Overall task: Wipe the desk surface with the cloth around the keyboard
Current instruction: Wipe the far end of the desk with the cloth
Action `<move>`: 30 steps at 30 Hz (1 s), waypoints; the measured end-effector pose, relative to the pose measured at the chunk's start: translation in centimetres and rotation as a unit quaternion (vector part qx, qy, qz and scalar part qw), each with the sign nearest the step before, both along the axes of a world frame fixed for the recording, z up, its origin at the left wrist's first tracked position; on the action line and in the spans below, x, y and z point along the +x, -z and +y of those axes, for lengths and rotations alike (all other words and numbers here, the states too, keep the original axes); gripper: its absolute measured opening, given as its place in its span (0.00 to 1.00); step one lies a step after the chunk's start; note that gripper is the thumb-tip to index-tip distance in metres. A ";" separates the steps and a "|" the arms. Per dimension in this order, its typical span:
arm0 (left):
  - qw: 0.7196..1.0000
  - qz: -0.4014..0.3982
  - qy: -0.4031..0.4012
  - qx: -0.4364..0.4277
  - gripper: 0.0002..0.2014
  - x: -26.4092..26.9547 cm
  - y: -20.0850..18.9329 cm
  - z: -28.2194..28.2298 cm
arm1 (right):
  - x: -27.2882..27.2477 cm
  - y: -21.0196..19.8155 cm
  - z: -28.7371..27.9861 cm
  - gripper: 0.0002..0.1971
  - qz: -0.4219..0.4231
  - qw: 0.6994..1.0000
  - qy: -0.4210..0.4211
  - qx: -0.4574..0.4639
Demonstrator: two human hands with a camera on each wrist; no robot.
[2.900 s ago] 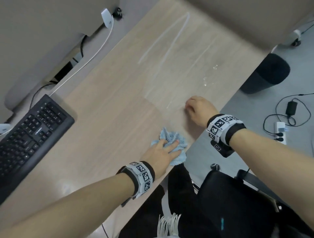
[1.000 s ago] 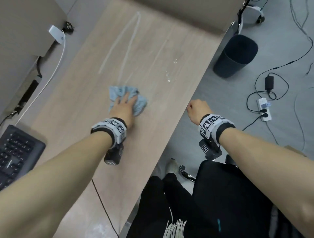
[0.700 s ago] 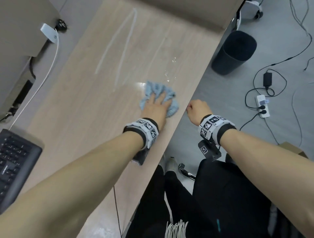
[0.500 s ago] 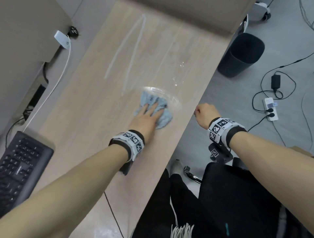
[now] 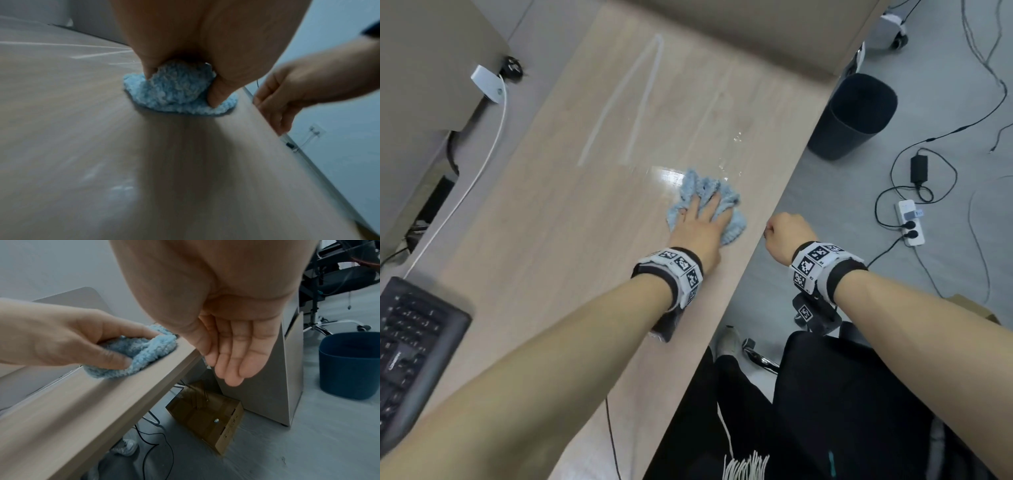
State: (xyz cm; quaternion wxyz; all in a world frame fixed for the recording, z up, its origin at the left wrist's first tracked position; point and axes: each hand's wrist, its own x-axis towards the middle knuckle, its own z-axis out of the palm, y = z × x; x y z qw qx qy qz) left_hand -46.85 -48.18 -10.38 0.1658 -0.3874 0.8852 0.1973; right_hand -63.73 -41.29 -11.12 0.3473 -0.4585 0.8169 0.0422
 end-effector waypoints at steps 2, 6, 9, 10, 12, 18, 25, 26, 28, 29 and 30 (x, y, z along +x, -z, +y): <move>1.000 0.011 0.006 0.006 0.38 1.6 0.7 -1.1 | -0.1 -0.8 -0.3 0.08 0.020 1.000 -0.009 0.011; 0.994 0.004 -0.106 -0.007 0.35 6.7 1.2 -6.0 | -1.1 -1.8 -1.3 0.07 0.038 0.999 -0.017 0.015; 0.978 -0.008 -0.204 -0.026 0.33 11.2 1.4 -10.3 | -2.3 -1.8 -2.0 0.10 0.042 0.999 0.013 0.008; 0.972 -0.006 -0.231 -0.033 0.33 12.7 1.4 -11.6 | -2.6 -1.7 -2.2 0.11 0.039 0.999 0.021 0.005; 0.961 -0.001 -0.274 -0.044 0.32 14.9 1.3 -14.1 | -3.0 -1.7 -2.9 0.10 0.040 0.999 0.031 0.007; 0.955 0.009 -0.290 -0.058 0.31 9.5 2.0 -19.0 | -4.4 -0.3 -5.4 0.04 0.049 0.994 0.081 0.049; 0.998 0.035 0.058 0.017 0.35 -6.1 -0.2 -6.4 | -5.3 0.5 -6.8 0.03 0.027 0.989 0.121 0.075; 0.994 0.028 0.099 0.028 0.37 -6.5 -0.2 -4.9 | -5.4 0.7 -6.9 0.04 0.021 0.990 0.119 0.074; 0.987 0.019 0.155 0.021 0.38 -5.6 0.3 -5.1 | -5.6 0.9 -7.0 0.08 0.012 0.990 0.118 0.071; 0.989 0.026 0.146 0.006 0.37 -4.5 0.5 -6.3 | -5.8 1.0 -6.9 0.09 0.006 0.991 0.117 0.071; 0.994 0.034 0.105 -0.014 0.37 -3.3 0.8 -7.8 | -6.0 1.0 -7.0 0.10 0.001 0.991 0.113 0.072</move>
